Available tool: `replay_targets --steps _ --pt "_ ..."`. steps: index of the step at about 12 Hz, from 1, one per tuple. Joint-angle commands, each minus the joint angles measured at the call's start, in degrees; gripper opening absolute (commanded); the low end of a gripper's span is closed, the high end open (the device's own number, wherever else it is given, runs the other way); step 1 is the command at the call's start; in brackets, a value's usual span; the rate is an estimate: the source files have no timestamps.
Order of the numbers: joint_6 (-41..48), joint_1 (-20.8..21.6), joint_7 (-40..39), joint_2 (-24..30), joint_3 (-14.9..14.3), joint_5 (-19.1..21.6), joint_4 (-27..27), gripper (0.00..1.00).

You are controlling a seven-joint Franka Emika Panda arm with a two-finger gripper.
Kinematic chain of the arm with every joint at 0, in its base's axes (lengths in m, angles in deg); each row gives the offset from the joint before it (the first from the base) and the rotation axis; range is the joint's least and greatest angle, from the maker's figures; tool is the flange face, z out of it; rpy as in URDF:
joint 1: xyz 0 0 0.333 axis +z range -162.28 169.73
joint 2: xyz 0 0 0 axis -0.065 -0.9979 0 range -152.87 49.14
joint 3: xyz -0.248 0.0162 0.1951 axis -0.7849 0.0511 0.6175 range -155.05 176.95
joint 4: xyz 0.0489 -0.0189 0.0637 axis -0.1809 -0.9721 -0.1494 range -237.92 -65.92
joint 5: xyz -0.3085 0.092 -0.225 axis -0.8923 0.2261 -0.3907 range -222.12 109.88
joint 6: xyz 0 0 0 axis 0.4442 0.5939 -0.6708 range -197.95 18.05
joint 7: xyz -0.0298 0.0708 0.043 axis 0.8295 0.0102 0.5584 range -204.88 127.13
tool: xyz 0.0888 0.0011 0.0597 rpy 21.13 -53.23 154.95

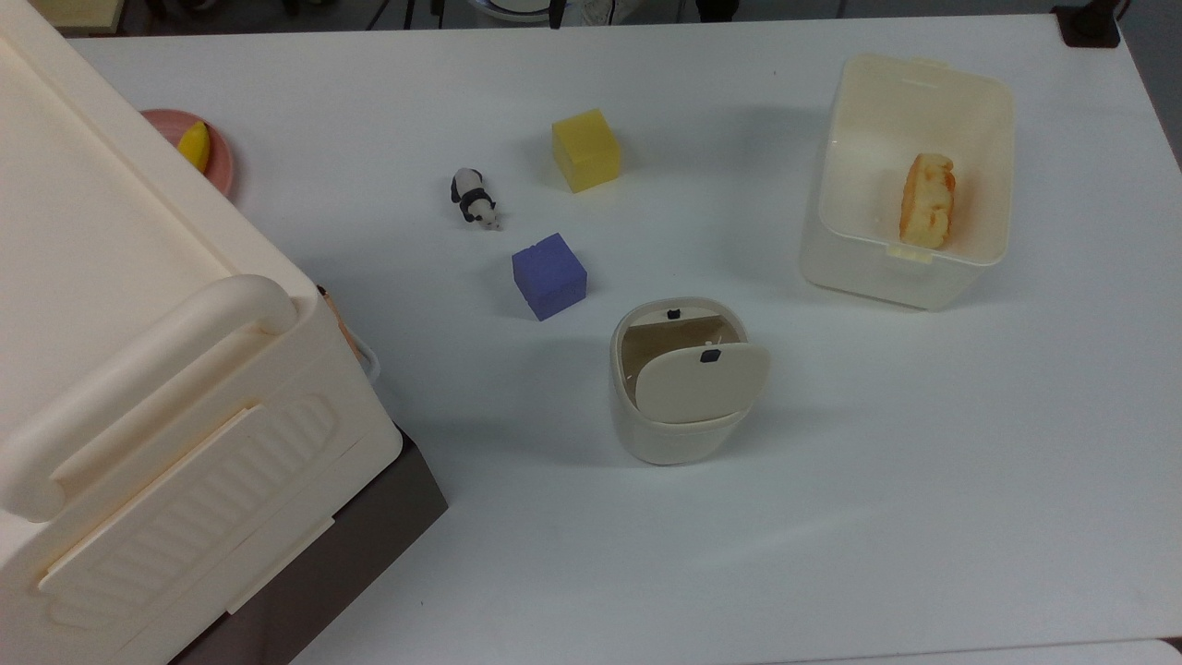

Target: Grab it up and put it in the trash

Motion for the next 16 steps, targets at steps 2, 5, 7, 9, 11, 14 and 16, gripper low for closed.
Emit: replay_targets --steps 2,5,7,9,11,14,16 --pt "-2.25 -0.71 -0.41 2.19 -0.04 1.8 -2.79 1.0" --pt "-2.34 -0.71 -0.76 2.11 -0.04 1.8 -2.79 1.0" --pt "-3.03 -0.63 -1.81 2.02 -0.04 5.03 -2.79 1.0" --pt "-3.22 -0.45 -1.82 2.02 0.4 6.28 -2.79 1.0" --pt "-3.22 -0.27 -1.82 1.67 0.57 6.37 -2.88 1.0" --pt "-3.3 -0.1 -1.82 1.58 0.58 6.46 -3.14 1.0" --pt "-3.22 -0.1 -1.82 1.58 0.58 6.46 -3.14 1.0"
